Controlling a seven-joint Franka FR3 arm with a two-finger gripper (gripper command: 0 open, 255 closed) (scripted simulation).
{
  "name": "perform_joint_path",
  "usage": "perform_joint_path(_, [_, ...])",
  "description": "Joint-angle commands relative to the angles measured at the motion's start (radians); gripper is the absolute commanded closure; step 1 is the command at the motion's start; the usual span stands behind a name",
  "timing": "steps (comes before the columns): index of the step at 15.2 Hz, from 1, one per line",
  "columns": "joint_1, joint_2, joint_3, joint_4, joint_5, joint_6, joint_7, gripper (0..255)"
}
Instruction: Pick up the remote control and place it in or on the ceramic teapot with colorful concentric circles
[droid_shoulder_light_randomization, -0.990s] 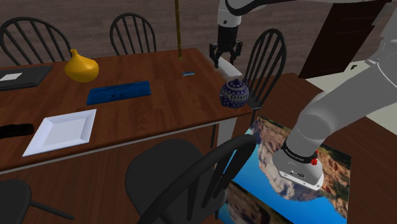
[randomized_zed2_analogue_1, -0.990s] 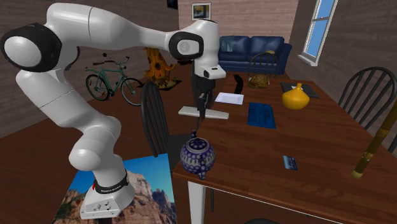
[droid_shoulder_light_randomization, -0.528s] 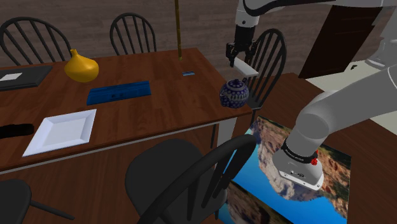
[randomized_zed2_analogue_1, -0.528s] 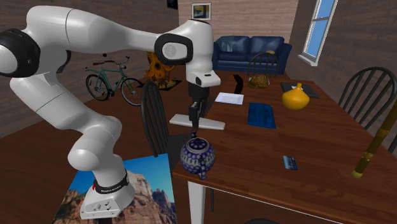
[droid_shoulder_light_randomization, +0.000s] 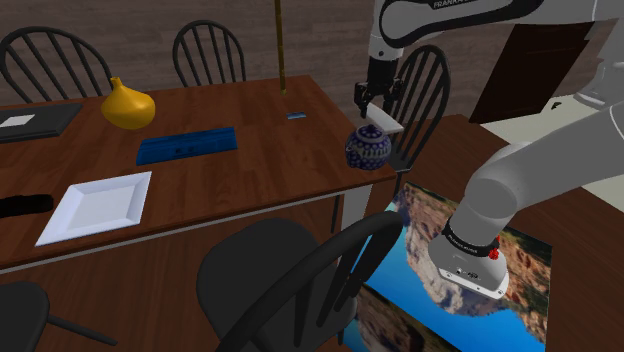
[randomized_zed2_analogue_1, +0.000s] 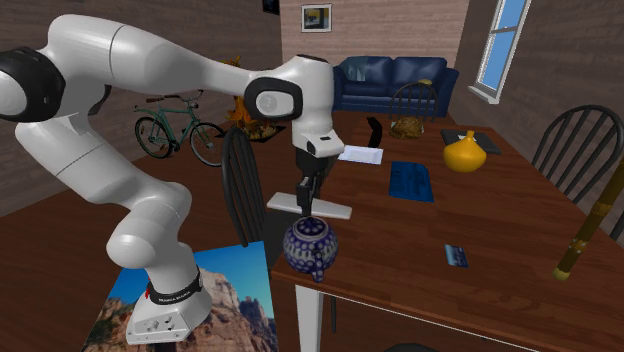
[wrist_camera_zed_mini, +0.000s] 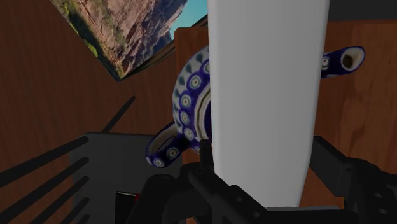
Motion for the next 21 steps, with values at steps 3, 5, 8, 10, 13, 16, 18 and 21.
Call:
perform_joint_path(3, [0.000,0.011,0.000,-0.049,0.000,0.061,-0.001,255])
perform_joint_path(5, [0.000,0.012,0.001,-0.058,0.000,0.071,-0.001,255])
perform_joint_path(8, [0.000,0.013,0.001,-0.058,0.000,0.071,-0.001,255])
perform_joint_path(10, [0.000,0.013,0.001,-0.058,0.000,0.071,-0.001,255])
perform_joint_path(13, [0.000,0.013,0.001,-0.058,0.000,0.071,-0.001,0])
perform_joint_path(16, [0.000,0.013,0.001,-0.058,0.000,0.071,-0.001,0])
perform_joint_path(18, [0.000,0.007,0.000,-0.028,0.000,0.036,-0.001,0])
perform_joint_path(21, [-0.001,0.000,-0.001,0.061,-0.001,-0.060,0.000,0])
